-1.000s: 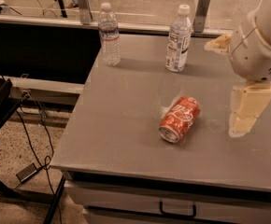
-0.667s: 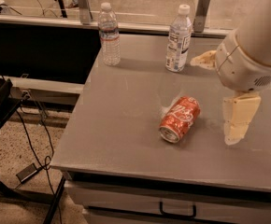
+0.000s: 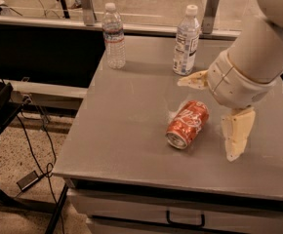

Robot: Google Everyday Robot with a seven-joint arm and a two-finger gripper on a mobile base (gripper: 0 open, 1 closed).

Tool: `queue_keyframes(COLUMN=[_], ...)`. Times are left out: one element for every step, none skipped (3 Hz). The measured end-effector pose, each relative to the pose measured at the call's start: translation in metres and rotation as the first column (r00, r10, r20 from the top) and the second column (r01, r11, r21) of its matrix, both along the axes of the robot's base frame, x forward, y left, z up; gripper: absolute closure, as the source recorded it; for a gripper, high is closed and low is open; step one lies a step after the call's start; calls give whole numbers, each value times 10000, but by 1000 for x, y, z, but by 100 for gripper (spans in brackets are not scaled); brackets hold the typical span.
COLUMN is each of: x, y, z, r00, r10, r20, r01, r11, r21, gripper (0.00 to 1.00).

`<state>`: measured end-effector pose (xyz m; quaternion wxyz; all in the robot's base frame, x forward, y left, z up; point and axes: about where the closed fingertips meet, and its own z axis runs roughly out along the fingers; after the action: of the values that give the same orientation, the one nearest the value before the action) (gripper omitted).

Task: Place coke can upright

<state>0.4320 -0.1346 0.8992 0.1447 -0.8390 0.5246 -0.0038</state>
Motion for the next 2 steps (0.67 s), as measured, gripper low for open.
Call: queue_keyframes(x=[-11,-17], y=[21,35], z=[-16,-33], r00=[9936,9824], r10=[1115,1841], r20=[-150,-306], r01=[-1115,-1846], r11=[9937,9827], r21=[71,-144], gripper=[0,0])
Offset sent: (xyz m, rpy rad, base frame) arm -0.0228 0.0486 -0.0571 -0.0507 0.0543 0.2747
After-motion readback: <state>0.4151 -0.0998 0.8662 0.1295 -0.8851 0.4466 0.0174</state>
